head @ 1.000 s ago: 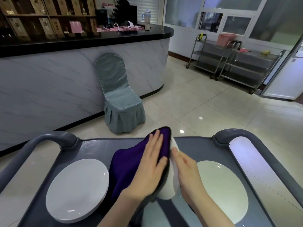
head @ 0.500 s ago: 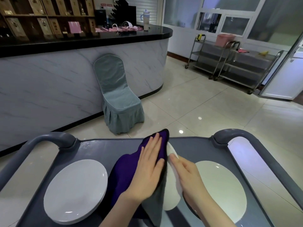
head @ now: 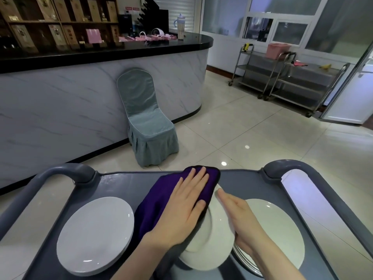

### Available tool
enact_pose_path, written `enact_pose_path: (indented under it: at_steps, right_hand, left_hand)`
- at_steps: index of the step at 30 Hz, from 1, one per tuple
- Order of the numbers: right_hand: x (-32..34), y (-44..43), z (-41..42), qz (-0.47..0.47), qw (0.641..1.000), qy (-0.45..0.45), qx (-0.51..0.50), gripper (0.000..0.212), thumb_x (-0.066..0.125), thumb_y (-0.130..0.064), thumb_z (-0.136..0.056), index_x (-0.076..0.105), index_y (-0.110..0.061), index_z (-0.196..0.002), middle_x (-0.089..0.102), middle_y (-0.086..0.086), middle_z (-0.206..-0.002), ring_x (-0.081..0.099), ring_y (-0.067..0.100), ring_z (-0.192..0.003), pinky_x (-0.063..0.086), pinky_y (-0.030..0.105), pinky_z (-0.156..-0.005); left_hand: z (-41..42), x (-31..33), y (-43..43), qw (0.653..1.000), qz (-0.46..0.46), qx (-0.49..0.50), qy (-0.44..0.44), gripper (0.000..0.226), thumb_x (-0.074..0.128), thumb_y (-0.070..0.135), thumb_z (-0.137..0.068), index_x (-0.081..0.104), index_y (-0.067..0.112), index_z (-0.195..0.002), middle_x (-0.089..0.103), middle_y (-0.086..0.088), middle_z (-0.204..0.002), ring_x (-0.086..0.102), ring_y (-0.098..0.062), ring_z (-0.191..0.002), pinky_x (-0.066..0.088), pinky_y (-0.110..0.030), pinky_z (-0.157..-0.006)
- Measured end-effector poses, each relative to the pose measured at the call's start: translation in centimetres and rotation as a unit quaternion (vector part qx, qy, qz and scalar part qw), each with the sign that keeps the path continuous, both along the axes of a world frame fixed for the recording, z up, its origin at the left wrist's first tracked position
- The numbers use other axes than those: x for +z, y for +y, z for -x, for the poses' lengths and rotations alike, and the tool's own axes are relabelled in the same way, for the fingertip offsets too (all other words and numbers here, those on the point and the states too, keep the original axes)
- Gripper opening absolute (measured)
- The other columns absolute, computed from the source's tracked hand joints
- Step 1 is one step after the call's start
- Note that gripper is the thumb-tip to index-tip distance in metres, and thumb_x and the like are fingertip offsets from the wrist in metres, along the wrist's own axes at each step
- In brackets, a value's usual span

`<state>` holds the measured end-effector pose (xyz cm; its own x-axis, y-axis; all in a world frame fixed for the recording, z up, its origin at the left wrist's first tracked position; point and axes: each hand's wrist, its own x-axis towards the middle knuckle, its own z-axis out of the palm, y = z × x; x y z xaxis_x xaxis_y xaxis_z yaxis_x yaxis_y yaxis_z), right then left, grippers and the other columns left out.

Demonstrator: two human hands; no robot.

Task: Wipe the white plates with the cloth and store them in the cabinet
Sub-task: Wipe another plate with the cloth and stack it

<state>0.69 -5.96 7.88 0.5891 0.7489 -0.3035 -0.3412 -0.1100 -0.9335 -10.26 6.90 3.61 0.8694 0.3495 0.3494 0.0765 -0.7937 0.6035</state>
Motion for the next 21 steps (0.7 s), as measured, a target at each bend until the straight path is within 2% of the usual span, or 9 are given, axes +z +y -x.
enact_pose_path:
  at_steps: [2, 4, 8, 11, 14, 16, 19, 21]
  right_hand:
    - [0.1, 0.1, -0.1, 0.004, 1.000, -0.004, 0.005, 0.034, 0.051, -0.028, -0.100, 0.074, -0.005, -0.111, 0.074, 0.016, -0.109, 0.070, 0.032, -0.106, 0.051, 0.043, -0.099]
    - [0.3, -0.3, -0.5, 0.008, 1.000, -0.006, 0.000, 0.035, 0.053, -0.030, -0.099, 0.074, -0.005, -0.111, 0.074, 0.016, -0.109, 0.070, 0.031, -0.105, 0.051, 0.042, -0.096]
    - [0.8, -1.0, -1.5, 0.003, 1.000, -0.009, -0.012, 0.038, 0.054, -0.036, -0.095, 0.075, -0.007, -0.106, 0.075, 0.016, -0.104, 0.072, 0.029, -0.093, 0.052, 0.037, -0.081]
    - [0.6, -0.6, -1.2, 0.007, 1.000, -0.003, -0.006, 0.036, 0.055, -0.034, -0.096, 0.075, -0.005, -0.105, 0.075, 0.017, -0.104, 0.072, 0.030, -0.094, 0.054, 0.036, -0.079]
    - [-0.1, 0.1, -0.3, 0.016, 1.000, 0.018, 0.004, 0.034, 0.054, -0.029, -0.098, 0.074, -0.004, -0.109, 0.074, 0.019, -0.108, 0.070, 0.034, -0.103, 0.054, 0.039, -0.090]
    - [-0.2, 0.4, -0.2, 0.014, 0.999, 0.031, 0.012, 0.035, 0.054, -0.030, -0.098, 0.074, -0.005, -0.112, 0.073, 0.019, -0.110, 0.070, 0.033, -0.106, 0.052, 0.041, -0.093]
    - [-0.3, 0.2, -0.9, 0.009, 0.999, 0.046, -0.001, 0.035, 0.055, -0.030, -0.096, 0.073, -0.004, -0.112, 0.073, 0.018, -0.111, 0.071, 0.032, -0.104, 0.053, 0.041, -0.091]
    - [-0.1, 0.0, -1.6, 0.004, 0.999, 0.048, -0.025, 0.036, 0.055, -0.031, -0.096, 0.072, -0.004, -0.111, 0.074, 0.017, -0.108, 0.073, 0.029, -0.097, 0.056, 0.037, -0.081]
  left_hand:
    - [0.1, 0.0, 0.6, 1.000, 0.004, -0.006, 0.000, 0.060, 0.040, 0.018, -0.105, 0.011, 0.033, -0.155, 0.003, 0.024, -0.162, -0.001, -0.002, -0.150, 0.006, -0.035, -0.124]
    - [0.8, -0.7, 1.2, 0.999, 0.050, 0.004, -0.005, 0.061, 0.040, 0.017, -0.105, 0.010, 0.033, -0.155, 0.003, 0.024, -0.162, 0.000, -0.001, -0.150, 0.009, -0.039, -0.124]
    - [2.3, -2.4, 1.7, 0.987, 0.156, 0.049, 0.002, 0.064, 0.037, 0.016, -0.105, 0.003, 0.040, -0.154, 0.001, 0.028, -0.160, -0.002, 0.004, -0.148, 0.011, -0.043, -0.124]
    - [1.9, -1.8, 1.0, 0.993, 0.107, 0.043, 0.001, 0.061, 0.036, 0.018, -0.105, 0.004, 0.035, -0.155, -0.001, 0.025, -0.162, -0.004, 0.002, -0.148, 0.007, -0.040, -0.124]
    - [0.4, -0.6, 0.3, 1.000, -0.012, 0.014, 0.005, 0.060, 0.038, 0.018, -0.104, 0.011, 0.030, -0.156, 0.001, 0.020, -0.163, -0.005, -0.003, -0.150, 0.001, -0.034, -0.124]
    - [0.0, -0.6, 0.5, 0.999, -0.038, 0.002, 0.013, 0.058, 0.039, 0.018, -0.104, 0.013, 0.030, -0.156, 0.003, 0.020, -0.163, -0.004, -0.002, -0.150, 0.001, -0.032, -0.123]
    - [0.6, -1.8, 1.5, 1.000, 0.000, 0.010, 0.011, 0.059, 0.041, 0.019, -0.104, 0.013, 0.032, -0.155, 0.004, 0.021, -0.162, 0.000, 0.000, -0.149, 0.007, -0.035, -0.124]
    - [1.6, -3.5, 1.8, 0.997, 0.071, 0.034, 0.000, 0.062, 0.042, 0.018, -0.104, 0.010, 0.036, -0.155, 0.005, 0.023, -0.162, 0.003, 0.001, -0.149, 0.011, -0.038, -0.124]
